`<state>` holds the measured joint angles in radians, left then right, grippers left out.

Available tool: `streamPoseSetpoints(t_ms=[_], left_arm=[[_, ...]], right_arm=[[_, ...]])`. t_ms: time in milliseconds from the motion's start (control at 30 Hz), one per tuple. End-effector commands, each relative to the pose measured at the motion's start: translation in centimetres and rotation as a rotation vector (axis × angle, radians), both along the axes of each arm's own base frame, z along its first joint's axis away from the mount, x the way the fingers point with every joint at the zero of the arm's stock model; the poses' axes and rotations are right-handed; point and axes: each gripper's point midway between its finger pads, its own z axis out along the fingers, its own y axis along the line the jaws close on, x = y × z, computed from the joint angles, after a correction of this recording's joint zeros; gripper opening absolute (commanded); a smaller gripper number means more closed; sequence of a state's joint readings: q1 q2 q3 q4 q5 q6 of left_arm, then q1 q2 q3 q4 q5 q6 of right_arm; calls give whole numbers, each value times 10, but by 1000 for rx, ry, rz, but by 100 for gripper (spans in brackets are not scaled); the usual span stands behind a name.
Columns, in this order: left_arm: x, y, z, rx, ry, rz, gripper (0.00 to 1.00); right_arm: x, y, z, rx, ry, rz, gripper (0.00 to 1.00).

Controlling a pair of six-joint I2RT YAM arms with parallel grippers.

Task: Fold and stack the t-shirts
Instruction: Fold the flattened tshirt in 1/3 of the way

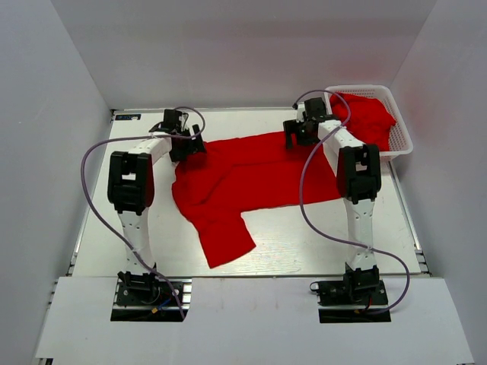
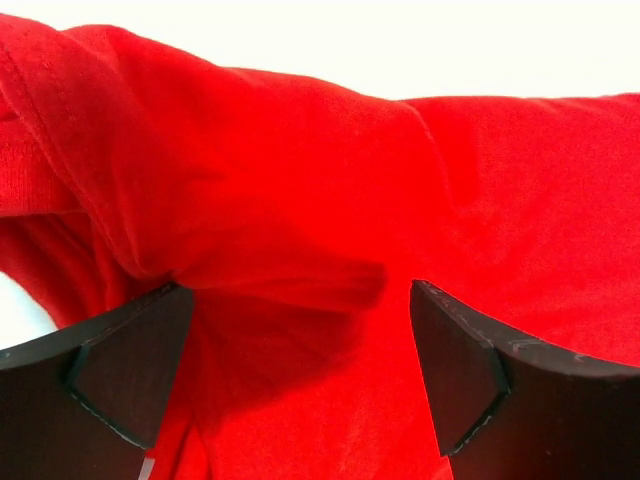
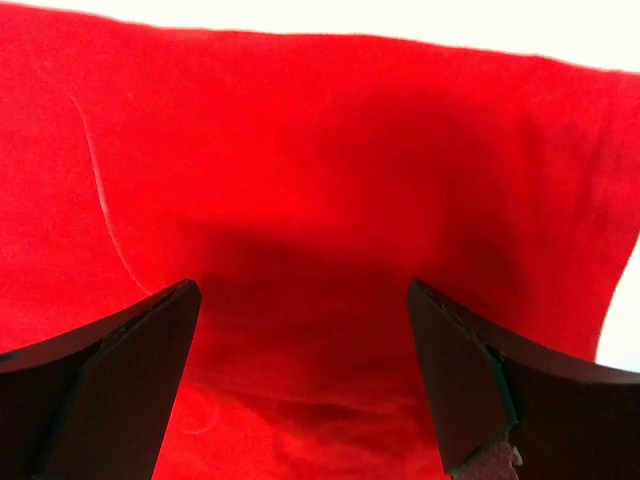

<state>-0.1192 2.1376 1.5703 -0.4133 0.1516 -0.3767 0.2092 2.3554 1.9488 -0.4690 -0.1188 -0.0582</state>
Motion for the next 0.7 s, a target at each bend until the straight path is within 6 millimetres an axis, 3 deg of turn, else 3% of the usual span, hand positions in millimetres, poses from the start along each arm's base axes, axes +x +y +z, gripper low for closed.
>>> streamPoseSetpoints(t_ms=[0, 167, 200, 233, 267, 333, 400, 567, 600, 667], left_arm=[[6, 29, -18, 118, 67, 89, 100], [35, 50, -38, 160, 82, 102, 100], [51, 55, -40, 162, 63, 90, 100], [56, 55, -41, 170, 60, 77, 100], [74, 59, -28, 171, 14, 68, 100], [85, 63, -37, 174, 3, 48, 100], [98, 55, -22, 147, -52, 2, 100], [108, 47, -9, 119, -111, -33, 100], [111, 46, 8, 111, -146, -37, 100], [113, 46, 24, 117, -174, -44, 100]], right_arm=[[12, 1, 4, 40, -19, -30, 90], [2, 9, -8, 65, 22, -15, 90], [-2, 11, -9, 88, 40, -42, 90], [-3, 11, -10, 98, 43, -43, 90], [-3, 13, -9, 105, 40, -45, 90], [-8, 19, -8, 129, 48, -38, 90], [-6, 20, -7, 137, 40, -42, 90], [6, 16, 3, 126, -4, -51, 90], [10, 17, 12, 114, -31, -31, 90], [13, 16, 22, 100, -45, -33, 90]])
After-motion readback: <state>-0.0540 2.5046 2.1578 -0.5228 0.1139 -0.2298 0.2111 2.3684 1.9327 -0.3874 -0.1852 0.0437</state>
